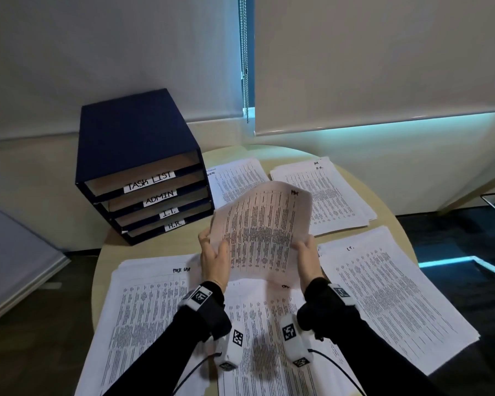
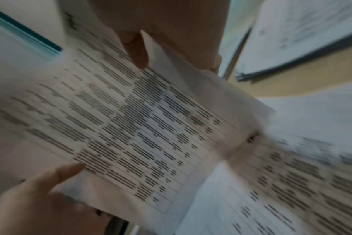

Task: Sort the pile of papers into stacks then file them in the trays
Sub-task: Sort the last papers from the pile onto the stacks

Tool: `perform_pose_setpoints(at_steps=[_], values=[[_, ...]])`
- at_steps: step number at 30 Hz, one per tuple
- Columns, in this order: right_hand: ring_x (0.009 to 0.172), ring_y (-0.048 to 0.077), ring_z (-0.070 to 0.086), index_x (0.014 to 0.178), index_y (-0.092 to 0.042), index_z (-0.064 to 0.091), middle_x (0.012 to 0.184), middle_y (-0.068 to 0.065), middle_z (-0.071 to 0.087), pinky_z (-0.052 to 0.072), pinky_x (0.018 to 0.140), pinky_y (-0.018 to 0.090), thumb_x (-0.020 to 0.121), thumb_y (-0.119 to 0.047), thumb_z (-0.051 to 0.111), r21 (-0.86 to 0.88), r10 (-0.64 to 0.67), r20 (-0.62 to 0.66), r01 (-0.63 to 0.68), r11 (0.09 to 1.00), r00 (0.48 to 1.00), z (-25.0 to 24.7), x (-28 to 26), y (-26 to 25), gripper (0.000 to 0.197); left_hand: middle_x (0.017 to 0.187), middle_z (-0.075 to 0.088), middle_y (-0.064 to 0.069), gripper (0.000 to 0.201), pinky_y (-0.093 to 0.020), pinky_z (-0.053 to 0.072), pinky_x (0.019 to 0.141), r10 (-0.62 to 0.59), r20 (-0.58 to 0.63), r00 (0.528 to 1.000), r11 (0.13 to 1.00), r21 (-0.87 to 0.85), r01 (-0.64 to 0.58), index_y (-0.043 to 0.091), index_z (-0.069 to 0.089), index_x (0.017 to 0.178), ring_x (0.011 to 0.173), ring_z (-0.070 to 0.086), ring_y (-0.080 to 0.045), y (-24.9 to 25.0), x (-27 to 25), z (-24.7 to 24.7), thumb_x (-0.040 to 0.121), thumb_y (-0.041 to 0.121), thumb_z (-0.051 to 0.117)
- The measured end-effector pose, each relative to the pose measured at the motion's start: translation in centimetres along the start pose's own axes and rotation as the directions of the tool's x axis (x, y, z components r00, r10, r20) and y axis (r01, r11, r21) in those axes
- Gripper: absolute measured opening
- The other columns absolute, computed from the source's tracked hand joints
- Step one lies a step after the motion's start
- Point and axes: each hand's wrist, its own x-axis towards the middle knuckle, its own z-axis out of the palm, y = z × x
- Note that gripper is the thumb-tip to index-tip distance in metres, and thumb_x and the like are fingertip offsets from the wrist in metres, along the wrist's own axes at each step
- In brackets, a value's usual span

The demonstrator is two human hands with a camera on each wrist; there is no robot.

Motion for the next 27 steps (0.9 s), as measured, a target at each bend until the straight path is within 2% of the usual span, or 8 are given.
perform_pose_setpoints(at_steps=[4,7,11,14,17,19,23,27], values=[[0.081,0.018,0.047,0.114,-0.005,0.036,0.098,0.01,0.047,0.047,0.07,0.031,0.095,-0.001,0.031,-0.08,0.012,0.048,-0.009,0.997,0.999,0.5,1.0,1.2,0.02,0.127,0.05,0.004,0.052,-0.032,0.043,0.097,-0.118,0.005,0.993,0.982,0.146,0.116,0.014,0.027,0.144,0.109,0.054,-0.016,-0.2,0.5,0.4,0.099,0.023,0.051],[0.079,0.017,0.054,0.113,-0.007,0.038,0.094,0.003,0.053,0.047,0.066,0.024,0.094,0.0,0.039,-0.101,-0.025,0.092,0.035,0.994,0.995,0.1,2.0,0.6,0.02,0.131,0.055,-0.003,0.041,-0.025,0.044,0.09,-0.105,0.032,0.994,0.983,0.151,0.099,0.012,0.039,0.137,0.107,0.057,-0.014,0.1,2.6,-0.1,0.1,0.026,0.048],[0.091,0.02,0.059,0.112,-0.007,0.049,0.104,0.006,0.062,0.044,0.07,0.023,0.087,-0.002,0.051,-0.236,0.086,0.204,-0.036,0.971,0.975,-3.0,3.7,1.1,0.026,0.15,0.039,-0.006,0.071,-0.047,0.035,0.111,-0.197,0.136,0.971,0.976,0.12,0.181,0.021,0.029,0.147,0.132,0.044,-0.023,-1.1,5.2,-0.6,0.088,0.049,0.058],[0.072,0.016,0.059,0.122,-0.017,0.046,0.097,0.006,0.064,0.046,0.055,0.024,0.092,0.002,0.044,-0.347,0.239,0.296,-0.129,0.929,0.925,-5.5,5.2,1.9,0.035,0.148,0.042,-0.002,0.082,-0.048,0.037,0.109,-0.241,0.236,0.941,0.966,0.152,0.209,0.025,0.032,0.145,0.128,0.048,-0.019,-1.6,5.2,0.2,0.079,0.063,0.061],[0.043,0.01,0.051,0.123,-0.011,0.047,0.073,0.005,0.059,0.037,0.036,0.019,0.094,0.006,0.043,-0.377,0.27,0.236,-0.168,0.911,0.934,-7.9,7.0,1.0,0.034,0.133,0.053,0.003,0.053,-0.039,0.042,0.104,-0.223,0.266,0.938,0.967,0.177,0.18,0.02,0.035,0.142,0.117,0.054,-0.019,-1.1,4.5,1.8,0.096,0.037,0.054],[0.046,0.013,0.049,0.117,-0.004,0.049,0.073,0.009,0.055,0.038,0.032,0.02,0.093,0.005,0.047,-0.361,0.232,0.129,-0.173,0.917,0.964,-9.6,8.4,-0.7,0.026,0.116,0.059,0.006,0.046,-0.044,0.052,0.094,-0.235,0.268,0.934,0.954,0.248,0.168,0.023,0.034,0.137,0.103,0.061,-0.022,-1.2,3.8,2.6,0.097,0.036,0.052],[0.069,0.021,0.053,0.103,-0.014,0.053,0.085,0.009,0.057,0.051,0.044,0.029,0.094,0.0,0.049,-0.276,0.231,-0.062,-0.239,0.931,0.971,-13.3,13.2,-3.8,0.017,0.103,0.055,0.017,0.023,-0.042,0.054,0.086,-0.146,0.361,0.921,0.889,0.457,-0.038,0.039,0.044,0.119,0.091,0.061,-0.007,-3.0,2.1,2.2,0.097,0.038,0.047],[0.064,0.024,0.048,0.087,-0.012,0.053,0.092,0.016,0.051,0.042,0.058,0.029,0.089,0.003,0.048,-0.447,0.193,-0.16,-0.246,0.86,0.968,-15.7,18.3,-4.6,0.016,0.102,0.052,0.017,0.016,-0.035,0.052,0.084,-0.06,0.419,0.906,0.8,0.564,-0.207,0.037,0.05,0.113,0.086,0.057,-0.001,-5.1,0.9,0.5,0.098,0.031,0.046]])
